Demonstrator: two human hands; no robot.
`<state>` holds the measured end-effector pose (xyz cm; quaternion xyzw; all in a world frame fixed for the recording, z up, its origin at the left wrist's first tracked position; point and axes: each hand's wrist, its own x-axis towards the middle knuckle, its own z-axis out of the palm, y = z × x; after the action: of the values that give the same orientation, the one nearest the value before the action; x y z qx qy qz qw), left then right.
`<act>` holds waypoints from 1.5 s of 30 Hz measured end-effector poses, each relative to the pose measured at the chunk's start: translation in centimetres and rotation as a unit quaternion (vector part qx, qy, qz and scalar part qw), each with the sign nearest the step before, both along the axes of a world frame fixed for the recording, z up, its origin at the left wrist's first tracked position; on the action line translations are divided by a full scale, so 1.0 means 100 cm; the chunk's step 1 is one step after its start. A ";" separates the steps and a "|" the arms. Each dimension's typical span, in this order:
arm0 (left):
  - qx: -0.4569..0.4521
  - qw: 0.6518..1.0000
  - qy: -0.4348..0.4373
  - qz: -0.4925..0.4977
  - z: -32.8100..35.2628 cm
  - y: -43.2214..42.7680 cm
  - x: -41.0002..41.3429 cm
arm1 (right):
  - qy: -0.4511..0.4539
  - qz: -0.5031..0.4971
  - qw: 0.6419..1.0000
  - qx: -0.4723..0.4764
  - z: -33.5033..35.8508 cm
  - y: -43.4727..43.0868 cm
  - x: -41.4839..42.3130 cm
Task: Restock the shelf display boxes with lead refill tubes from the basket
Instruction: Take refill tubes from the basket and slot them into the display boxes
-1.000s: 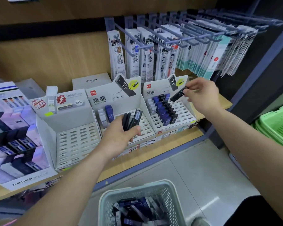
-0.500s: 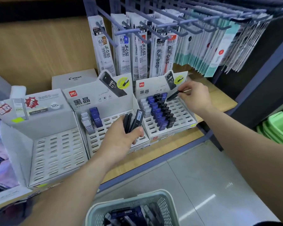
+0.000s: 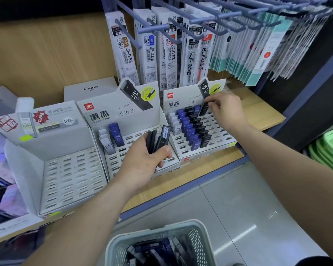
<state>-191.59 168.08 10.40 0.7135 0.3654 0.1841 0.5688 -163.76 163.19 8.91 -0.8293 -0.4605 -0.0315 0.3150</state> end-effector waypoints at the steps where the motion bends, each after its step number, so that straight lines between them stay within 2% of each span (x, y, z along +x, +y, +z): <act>1: -0.008 1.000 -0.004 0.004 0.001 0.000 -0.001 | -0.006 0.000 1.000 -0.002 -0.002 0.001 -0.001; 7: -0.023 1.000 -0.012 0.002 0.002 0.001 -0.004 | 0.013 0.007 0.999 -0.048 -0.006 -0.003 -0.007; 11: -0.025 1.000 -0.015 -0.005 0.004 -0.001 -0.005 | 0.029 -0.012 0.999 -0.021 0.018 -0.015 -0.026; 13: -0.024 0.999 -0.019 -0.014 0.005 -0.002 -0.006 | 0.086 0.017 0.996 -0.004 0.034 -0.023 -0.052; 14: -0.024 0.999 -0.021 -0.021 0.006 -0.003 -0.006 | 0.147 0.044 0.988 0.007 0.042 -0.027 -0.068; 17: -0.023 0.999 -0.033 -0.030 0.010 -0.006 -0.007 | 0.316 0.123 0.941 0.010 0.061 -0.038 -0.116; 20: -0.018 0.998 -0.044 -0.045 0.015 -0.010 -0.010 | 0.348 0.147 0.926 0.011 0.066 -0.045 -0.142; 23: -0.015 0.997 -0.047 -0.059 0.019 -0.013 -0.016 | 0.378 0.121 0.917 0.047 0.068 -0.054 -0.146; 27: -0.036 0.997 -0.072 0.002 0.021 -0.009 -0.022 | 0.475 0.084 0.869 0.109 0.069 -0.061 -0.142; 29: -0.047 0.995 -0.083 0.030 0.023 -0.004 -0.025 | 0.477 0.102 0.865 0.114 0.067 -0.061 -0.140; 32: -0.058 0.993 -0.083 0.060 0.024 0.002 -0.026 | 0.447 0.134 0.881 0.085 0.062 -0.058 -0.140; 34: -0.048 0.993 -0.084 0.073 0.021 0.005 -0.024 | 0.427 0.143 0.890 0.075 0.058 -0.054 -0.140; 38: -0.018 0.993 -0.077 0.085 0.014 0.009 -0.019 | 0.437 0.141 0.886 0.065 0.050 -0.044 -0.140; 42: 0.012 0.996 -0.061 0.064 0.009 0.008 -0.013 | 0.398 0.175 0.899 -0.042 0.043 -0.040 -0.136; 45: 0.013 0.997 -0.054 0.055 0.005 0.008 -0.008 | 0.386 0.217 0.893 -0.080 0.045 -0.041 -0.132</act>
<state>-192.38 168.87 10.90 0.6884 0.3706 0.2582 0.5675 -176.93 159.12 13.36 -0.6777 -0.4722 0.3974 0.3997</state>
